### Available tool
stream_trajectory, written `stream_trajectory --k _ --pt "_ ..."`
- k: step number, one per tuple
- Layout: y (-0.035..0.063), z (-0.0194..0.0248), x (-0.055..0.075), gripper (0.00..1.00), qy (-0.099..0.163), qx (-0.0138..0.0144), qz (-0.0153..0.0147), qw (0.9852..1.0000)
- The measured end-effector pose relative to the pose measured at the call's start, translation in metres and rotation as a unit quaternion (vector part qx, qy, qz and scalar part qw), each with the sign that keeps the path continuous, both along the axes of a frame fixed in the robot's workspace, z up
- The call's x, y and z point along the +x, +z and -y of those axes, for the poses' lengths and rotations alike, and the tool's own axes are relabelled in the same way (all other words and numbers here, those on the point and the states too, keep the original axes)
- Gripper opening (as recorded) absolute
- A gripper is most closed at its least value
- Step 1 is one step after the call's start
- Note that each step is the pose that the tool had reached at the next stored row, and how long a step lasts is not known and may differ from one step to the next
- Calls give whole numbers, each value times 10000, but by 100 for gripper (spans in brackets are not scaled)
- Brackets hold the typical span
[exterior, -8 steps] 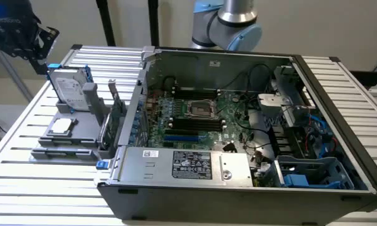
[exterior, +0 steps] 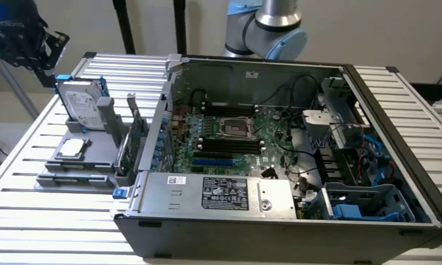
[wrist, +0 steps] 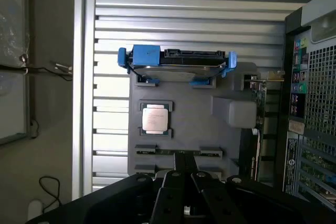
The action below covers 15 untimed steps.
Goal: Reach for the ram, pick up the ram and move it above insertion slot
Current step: 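Reach for the ram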
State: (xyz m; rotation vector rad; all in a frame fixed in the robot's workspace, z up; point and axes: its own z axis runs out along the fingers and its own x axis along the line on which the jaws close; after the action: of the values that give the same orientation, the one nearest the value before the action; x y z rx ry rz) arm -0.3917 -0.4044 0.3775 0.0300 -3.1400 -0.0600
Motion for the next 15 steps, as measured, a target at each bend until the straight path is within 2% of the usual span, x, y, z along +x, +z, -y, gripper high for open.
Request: stream_trajectory --k 6,7,10,15 --pt "-1 1 0 11 0 -1 -1 10000" --pt "-3 14 2 11 0 -1 -2 10000" --pt "-8 85 16 11 0 -1 -6 10000" --pt "-25 251 47 11 0 0 -5 10000"
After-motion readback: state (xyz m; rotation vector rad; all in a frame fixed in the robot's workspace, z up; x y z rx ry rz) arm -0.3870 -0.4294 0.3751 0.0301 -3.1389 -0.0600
